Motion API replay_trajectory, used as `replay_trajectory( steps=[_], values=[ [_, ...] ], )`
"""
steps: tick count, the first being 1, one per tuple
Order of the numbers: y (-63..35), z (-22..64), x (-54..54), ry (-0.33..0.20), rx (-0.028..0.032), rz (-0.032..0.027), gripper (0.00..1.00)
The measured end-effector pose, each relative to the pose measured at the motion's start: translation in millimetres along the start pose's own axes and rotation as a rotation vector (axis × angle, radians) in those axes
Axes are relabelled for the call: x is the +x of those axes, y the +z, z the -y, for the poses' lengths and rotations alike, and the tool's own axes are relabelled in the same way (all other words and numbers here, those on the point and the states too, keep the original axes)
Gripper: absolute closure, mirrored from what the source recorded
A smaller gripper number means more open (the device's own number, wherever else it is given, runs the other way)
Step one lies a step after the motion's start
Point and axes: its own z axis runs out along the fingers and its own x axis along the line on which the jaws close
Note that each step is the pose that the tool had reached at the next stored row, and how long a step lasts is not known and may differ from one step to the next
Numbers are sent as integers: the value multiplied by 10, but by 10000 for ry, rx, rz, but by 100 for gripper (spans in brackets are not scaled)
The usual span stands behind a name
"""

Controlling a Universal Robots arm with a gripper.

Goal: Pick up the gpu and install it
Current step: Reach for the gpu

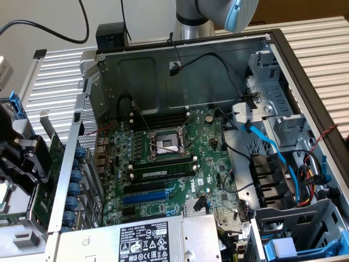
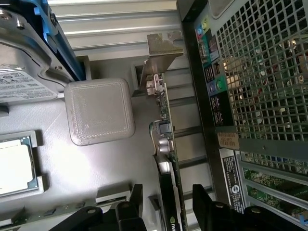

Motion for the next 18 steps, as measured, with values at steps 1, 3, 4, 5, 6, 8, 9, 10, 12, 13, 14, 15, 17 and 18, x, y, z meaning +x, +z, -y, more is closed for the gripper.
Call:
replay_trajectory(
  steps=[1, 3, 4, 5, 6, 8, 9, 10, 12, 13, 14, 15, 17, 18],
  values=[
    [14, 1, 3, 0, -1, 2, 47],
    [27, 2, 5, 1, -3, 2, 47],
    [27, 2, 5, 2, -4, 0, 47],
    [27, 2, 5, 2, -4, 0, 47],
    [27, 2, 4, 2, -5, 0, 47],
    [33, 1, -1, 1, -10, 4, 47],
    [35, 0, -4, 2, -12, 4, 47],
    [36, 0, -5, 2, -11, 4, 47],
    [37, 0, -5, 3, -9, 1, 47],
    [39, 0, -6, 3, -13, 0, 47],
    [43, 0, -8, 4, -18, -1, 47],
    [47, -1, -9, 5, -23, -2, 47],
    [57, -3, -10, 7, -32, -3, 47],
    [62, -4, -12, 8, -37, -3, 47]
  ],
)
